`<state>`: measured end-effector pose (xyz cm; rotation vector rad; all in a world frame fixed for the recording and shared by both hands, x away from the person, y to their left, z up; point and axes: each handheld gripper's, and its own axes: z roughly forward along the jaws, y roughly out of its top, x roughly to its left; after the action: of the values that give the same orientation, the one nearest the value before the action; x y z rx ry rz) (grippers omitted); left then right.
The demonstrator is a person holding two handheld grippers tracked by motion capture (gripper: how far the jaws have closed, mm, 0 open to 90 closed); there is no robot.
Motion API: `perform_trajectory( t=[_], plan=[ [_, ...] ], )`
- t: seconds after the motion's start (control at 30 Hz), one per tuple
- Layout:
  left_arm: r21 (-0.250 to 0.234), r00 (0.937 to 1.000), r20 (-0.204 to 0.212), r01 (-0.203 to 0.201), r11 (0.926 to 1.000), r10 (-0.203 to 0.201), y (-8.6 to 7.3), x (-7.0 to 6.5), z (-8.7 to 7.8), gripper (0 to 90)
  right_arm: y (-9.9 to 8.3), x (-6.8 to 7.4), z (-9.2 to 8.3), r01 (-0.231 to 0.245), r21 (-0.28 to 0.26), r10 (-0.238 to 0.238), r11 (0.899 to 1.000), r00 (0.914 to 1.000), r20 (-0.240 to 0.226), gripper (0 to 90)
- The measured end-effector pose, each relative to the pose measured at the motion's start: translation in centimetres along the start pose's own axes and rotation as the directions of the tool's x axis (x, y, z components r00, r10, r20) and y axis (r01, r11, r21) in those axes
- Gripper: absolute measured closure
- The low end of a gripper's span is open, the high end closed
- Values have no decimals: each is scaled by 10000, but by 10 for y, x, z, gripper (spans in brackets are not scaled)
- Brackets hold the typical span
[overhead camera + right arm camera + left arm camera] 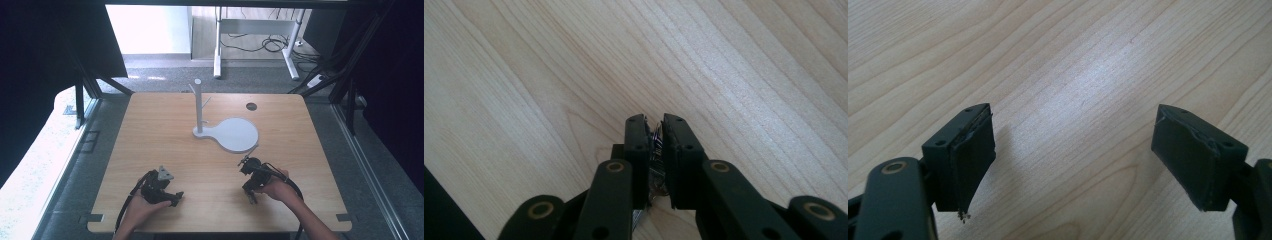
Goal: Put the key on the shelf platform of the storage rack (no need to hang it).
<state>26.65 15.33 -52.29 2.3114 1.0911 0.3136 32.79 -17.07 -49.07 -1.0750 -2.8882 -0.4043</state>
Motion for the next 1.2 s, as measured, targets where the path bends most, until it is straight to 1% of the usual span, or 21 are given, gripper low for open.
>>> perform_trajectory(
  t=[0.07, 0.13, 0.17, 0.23, 0.37, 0.43, 0.47, 0.57, 0.67, 0.7, 0.77, 0.8, 0.87, 0.9, 1.07, 1.2],
  plan=[
    [-1, 10000, 3, 7, 10000, -7, 0, 0, 0, 179, 0, 0, 0, -52, 62, 52, 10000, 10000, -20, 884],
    [-24, 10000, -20, 25, 10000, -25, 0, 1, 0, 179, 1, -1, -1, -74, 132, 74, 9999, 10000, -34, 890],
    [-40, 10000, -28, 40, 10000, -40, 0, 1, -1, 179, 0, -1, -1, 26, 139, -25, 9999, 10000, -66, 892],
    [-51, 10000, -48, 86, 9999, -86, 0, 1, -1, 179, 0, 1, -1, 66, 292, -65, 9996, 10000, -17, 895],
    [-54, 9999, -54, 90, 9999, -90, 0, 1, -1, 179, 0, 3, -3, 292, 275, -292, 9992, 9996, -5, 897],
    [-50, 10000, -52, 85, 10000, -85, 0, 1, -1, 179, 0, 4, -6, 288, 207, -288, 9994, 9996, -46, 897],
    [-51, 9999, -59, 93, 9999, -93, 0, 1, -1, 179, 0, 5, -8, 298, 258, -297, 9992, 9996, -36, 897],
    [-82, 10000, -68, 67, 9999, -68, 0, 2, -2, 179, 1, 6, -14, 372, 155, -372, 9992, 9993, -7, 898],
    [-117, 9999, -85, 97, 9999, -98, 0, 2, -3, 179, 2, 6, -22, 416, -39, -416, 9991, 9991, -77, 898],
    [-122, 9999, -84, 103, 9999, -104, 0, 2, -3, 179, 2, 7, -25, 365, -75, -366, 9993, 9993, -119, 898],
    [-124, 9999, -84, 102, 9999, -103, 0, 3, -3, 179, 2, 7, -30, 477, -182, -480, 9987, 9988, -120, 898],
    [-122, 9999, -88, 102, 9999, -103, 0, 3, -3, 179, 2, 7, -32, 411, -183, -413, 9990, 9991, -116, 898],
    [-130, 9999, -87, 109, 9999, -110, 0, 3, -3, 179, 3, 6, -37, 479, -312, -483, 9984, 9988, -113, 898],
    [-153, 9999, -94, 135, 9998, -136, 0, 3, -3, 179, 3, 7, -39, 433, -307, -437, 9986, 9990, -122, 898],
    [-161, 9999, -103, 98, 9998, -99, 0, 3, -4, 179, 5, 5, -48, 511, -501, -516, 9974, 9986, -76, 899],
    [-179, 9999, -114, 82, 9998, -84, 0, 4, -4, 179, 6, 4, -52, 496, -526, -502, 9974, 9987, -100, 899]
  ],
)
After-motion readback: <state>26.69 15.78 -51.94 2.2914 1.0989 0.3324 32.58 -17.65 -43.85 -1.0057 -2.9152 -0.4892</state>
